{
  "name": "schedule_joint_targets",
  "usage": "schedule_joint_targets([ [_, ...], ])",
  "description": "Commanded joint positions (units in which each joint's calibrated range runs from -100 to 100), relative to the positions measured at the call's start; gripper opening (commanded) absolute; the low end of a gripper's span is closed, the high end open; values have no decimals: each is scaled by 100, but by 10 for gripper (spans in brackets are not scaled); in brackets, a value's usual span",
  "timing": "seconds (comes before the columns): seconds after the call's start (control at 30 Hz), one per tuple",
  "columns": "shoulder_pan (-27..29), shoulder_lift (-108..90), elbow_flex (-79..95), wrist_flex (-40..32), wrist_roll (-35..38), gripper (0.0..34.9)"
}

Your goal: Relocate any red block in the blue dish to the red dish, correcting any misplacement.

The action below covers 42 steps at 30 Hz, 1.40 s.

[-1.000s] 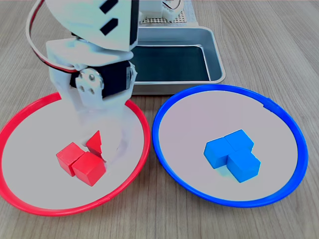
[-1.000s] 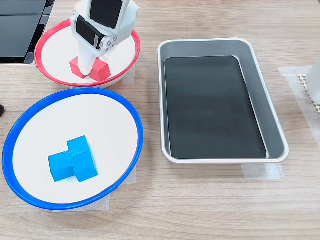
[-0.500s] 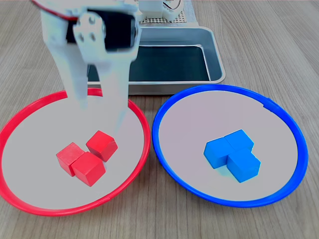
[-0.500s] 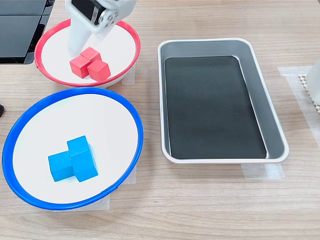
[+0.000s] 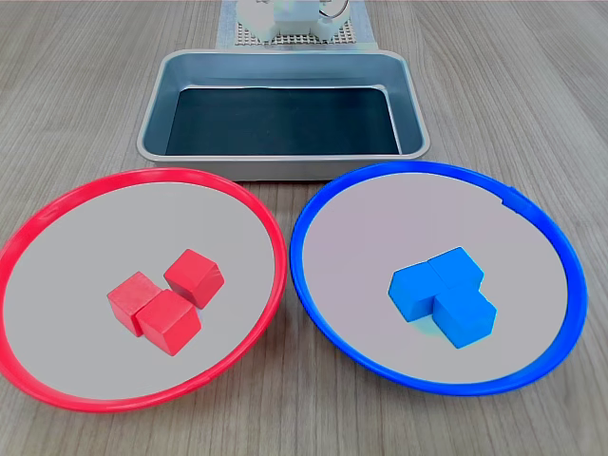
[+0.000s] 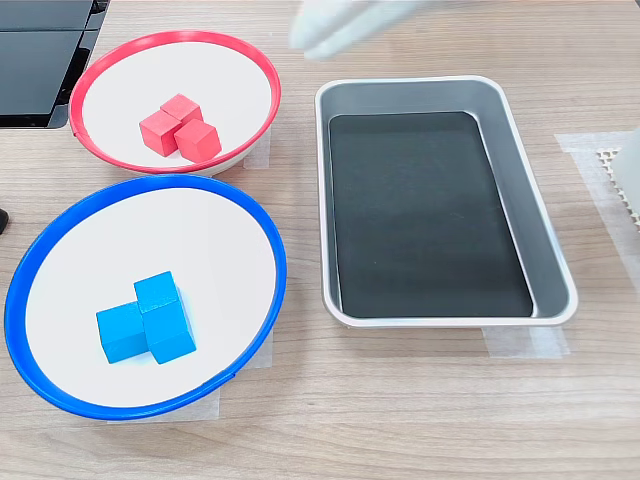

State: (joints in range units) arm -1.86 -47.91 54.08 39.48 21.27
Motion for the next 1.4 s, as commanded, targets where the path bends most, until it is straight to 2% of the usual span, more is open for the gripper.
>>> schedule_joint_targets([
  [0.0,-120,-1746,1242,-72,-557,4],
  [0.3,-92,-3495,2671,-81,-1387,4],
  [0.7,-129,-5004,4018,472,-1665,4],
  [0.97,21,-5098,4300,769,-1998,4],
  [1.37,31,-5107,4592,745,-2315,4],
])
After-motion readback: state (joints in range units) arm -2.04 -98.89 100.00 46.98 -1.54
